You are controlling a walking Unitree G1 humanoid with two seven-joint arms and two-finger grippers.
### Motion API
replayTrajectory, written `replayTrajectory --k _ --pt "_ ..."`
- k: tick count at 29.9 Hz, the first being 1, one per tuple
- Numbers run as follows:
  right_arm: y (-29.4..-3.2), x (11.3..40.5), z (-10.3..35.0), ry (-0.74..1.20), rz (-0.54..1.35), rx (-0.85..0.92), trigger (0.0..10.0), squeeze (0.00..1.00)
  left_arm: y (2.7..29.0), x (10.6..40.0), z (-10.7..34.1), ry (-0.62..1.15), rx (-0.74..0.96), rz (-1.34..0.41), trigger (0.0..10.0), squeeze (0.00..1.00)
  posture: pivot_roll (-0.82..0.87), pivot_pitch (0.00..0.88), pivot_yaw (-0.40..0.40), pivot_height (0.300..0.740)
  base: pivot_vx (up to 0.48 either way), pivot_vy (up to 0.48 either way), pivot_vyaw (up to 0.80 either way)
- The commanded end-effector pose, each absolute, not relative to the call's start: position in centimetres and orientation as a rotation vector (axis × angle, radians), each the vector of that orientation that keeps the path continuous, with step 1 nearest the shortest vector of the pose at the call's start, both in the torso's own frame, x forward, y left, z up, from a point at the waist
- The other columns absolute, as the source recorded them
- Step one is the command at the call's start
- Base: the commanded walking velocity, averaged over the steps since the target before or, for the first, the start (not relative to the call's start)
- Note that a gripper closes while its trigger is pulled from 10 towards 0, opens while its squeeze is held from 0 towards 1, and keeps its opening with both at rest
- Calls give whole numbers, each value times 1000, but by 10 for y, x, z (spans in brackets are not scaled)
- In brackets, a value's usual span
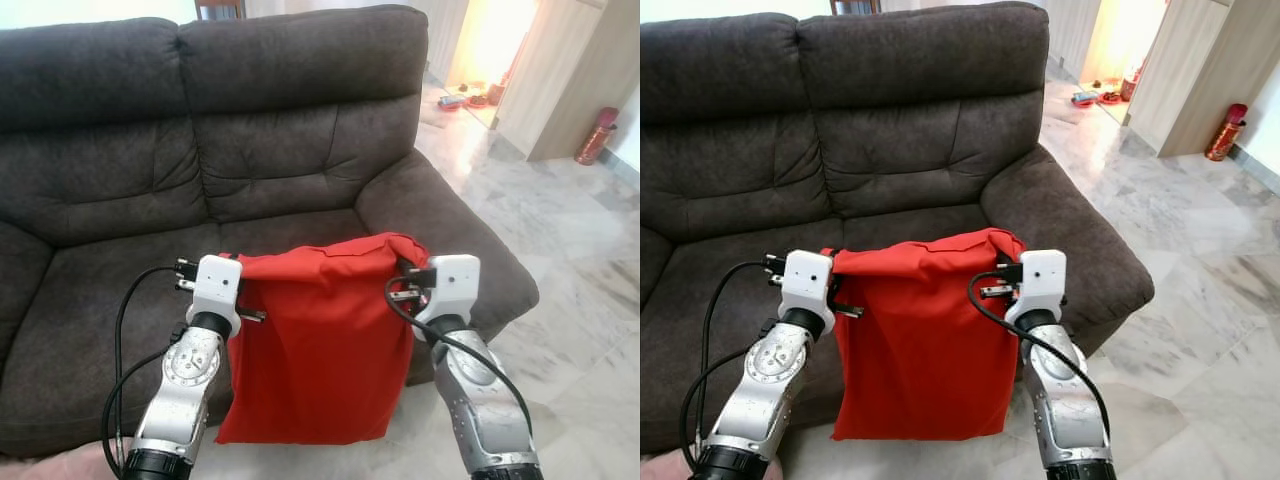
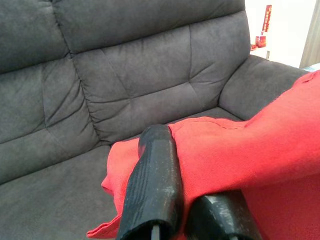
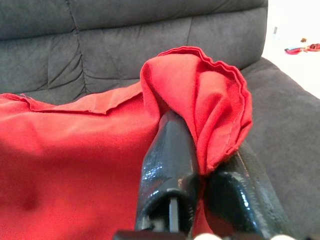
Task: Move the pillow to the sofa from floor
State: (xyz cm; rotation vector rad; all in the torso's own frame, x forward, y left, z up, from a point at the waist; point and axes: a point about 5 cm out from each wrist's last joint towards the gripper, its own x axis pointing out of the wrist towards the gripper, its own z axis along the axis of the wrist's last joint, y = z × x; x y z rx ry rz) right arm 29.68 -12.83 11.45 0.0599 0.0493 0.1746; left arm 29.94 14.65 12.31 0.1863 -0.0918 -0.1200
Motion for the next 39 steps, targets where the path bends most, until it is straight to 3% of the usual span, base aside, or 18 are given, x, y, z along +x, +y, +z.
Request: replayTrajectory --k 1,21,34,39 --pt "-123 302 127 -16 198 55 10000 0 144 302 146 -227 204 -114 10000 0 168 0 -56 740 0 0 0" --pt "-116 299 118 -2 191 37 10000 0 139 298 141 -212 215 -164 10000 0 122 0 -10 740 0 0 0" --pt "-115 303 118 4 216 17 10000 0 136 301 138 -205 218 -168 10000 0 134 0 -35 740 0 0 0" --pt "-100 306 118 9 276 20 10000 0 138 304 141 -214 244 -171 10000 0 157 0 -45 740 0 0 0"
